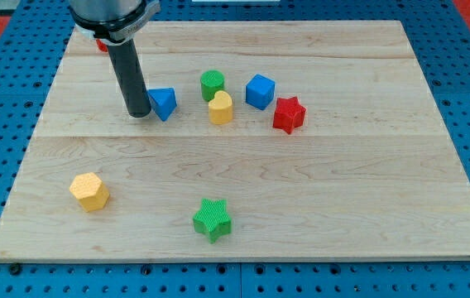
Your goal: Push the yellow hexagon towards the yellow heart
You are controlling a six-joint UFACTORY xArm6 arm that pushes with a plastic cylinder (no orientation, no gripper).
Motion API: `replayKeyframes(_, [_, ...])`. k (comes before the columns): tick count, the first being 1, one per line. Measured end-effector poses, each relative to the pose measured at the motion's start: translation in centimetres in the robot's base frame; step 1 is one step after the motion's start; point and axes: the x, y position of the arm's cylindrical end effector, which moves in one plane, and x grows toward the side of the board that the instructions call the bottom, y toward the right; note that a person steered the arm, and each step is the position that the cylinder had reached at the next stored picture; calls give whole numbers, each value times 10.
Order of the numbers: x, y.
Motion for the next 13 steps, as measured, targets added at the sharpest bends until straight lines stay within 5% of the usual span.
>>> replayKeyframes(5, [97,-137])
replayKeyframes(6, [143,-150])
replayKeyframes(9, [148,26])
replayKeyframes(10, [170,20])
replayKeyframes(13, [84,67])
